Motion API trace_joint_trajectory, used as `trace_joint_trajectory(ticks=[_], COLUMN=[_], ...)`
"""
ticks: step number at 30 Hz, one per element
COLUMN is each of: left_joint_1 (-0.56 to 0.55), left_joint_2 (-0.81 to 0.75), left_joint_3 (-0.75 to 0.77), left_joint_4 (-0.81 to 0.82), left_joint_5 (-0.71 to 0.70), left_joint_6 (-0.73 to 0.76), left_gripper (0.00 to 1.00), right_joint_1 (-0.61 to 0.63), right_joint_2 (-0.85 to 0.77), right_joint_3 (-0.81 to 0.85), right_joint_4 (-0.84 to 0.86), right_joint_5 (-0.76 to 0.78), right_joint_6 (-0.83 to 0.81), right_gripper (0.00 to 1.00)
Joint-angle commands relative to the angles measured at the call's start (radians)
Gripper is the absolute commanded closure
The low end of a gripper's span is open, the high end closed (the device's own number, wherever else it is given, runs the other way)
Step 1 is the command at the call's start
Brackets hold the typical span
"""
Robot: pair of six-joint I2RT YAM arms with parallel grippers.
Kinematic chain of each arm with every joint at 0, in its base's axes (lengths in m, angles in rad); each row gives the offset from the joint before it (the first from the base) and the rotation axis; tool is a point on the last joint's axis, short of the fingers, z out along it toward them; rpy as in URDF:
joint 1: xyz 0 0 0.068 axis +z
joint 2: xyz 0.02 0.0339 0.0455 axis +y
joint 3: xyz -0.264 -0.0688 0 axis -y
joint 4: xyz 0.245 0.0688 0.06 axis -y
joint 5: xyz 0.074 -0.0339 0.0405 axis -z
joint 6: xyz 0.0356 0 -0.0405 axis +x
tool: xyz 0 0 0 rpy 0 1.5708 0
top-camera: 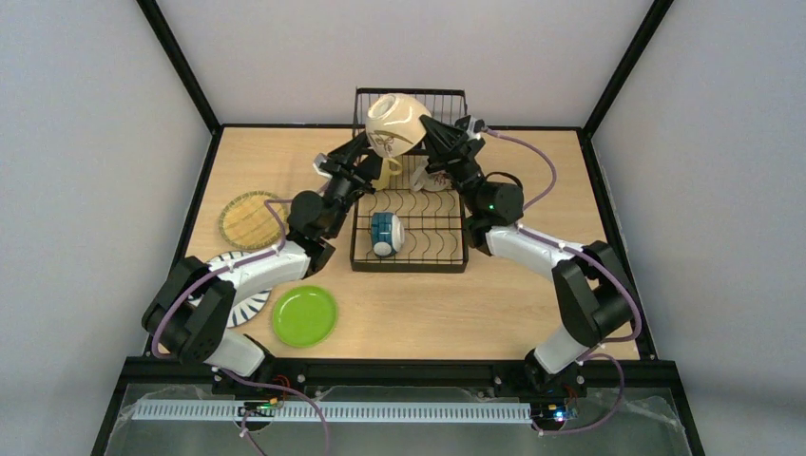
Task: Load the mixed dishes into the dish rack
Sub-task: Pass from the right arm to the left
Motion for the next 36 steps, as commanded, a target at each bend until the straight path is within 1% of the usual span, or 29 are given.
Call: trace_joint_trajectory(ticks=[1,5,9,18,23,29,32,36], left_joint_1=[0.003,0.001,-0.014,-0.031,-0.033,-0.043,-0.054,-0.066], left_joint_2=[0.022,0.047,0.105,0.23,0.249,0.25,0.248,0.257], left_joint_3=[0.022,0.022,0.032,0.137,0.153,0.171,0.178,0.212], left_joint_4=[0.067,0.138,0.261,0.451,0.502,0.519,0.527,0.542], left_joint_5=[-0.023,-0.012,-0.018,-0.047,-0.046,-0.034,-0.05,-0.059], left_joint_6=[-0.396,-0.389,-0.393,-0.39,-0.392,-0.384,-0.377,-0.367], left_gripper=[0.01,0.02,0.05,0.07,0.06,0.06,0.12,0.22], right_joint_1=[-0.008,-0.011,-0.013,-0.014,-0.014,-0.014,-0.014,-0.014], right_joint_2=[0.017,0.043,0.068,0.094,0.1,0.135,0.146,0.159], right_joint_3=[0.044,0.051,0.054,0.043,0.03,0.066,0.07,0.06], right_joint_4=[0.324,0.356,0.385,0.389,0.39,0.389,0.39,0.389], right_joint_5=[0.045,0.065,0.085,0.088,0.09,0.089,0.089,0.099], right_joint_6=[0.032,0.063,0.091,0.116,0.117,0.136,0.147,0.169], right_gripper=[1.0,1.0,1.0,1.0,1.0,1.0,1.0,1.0])
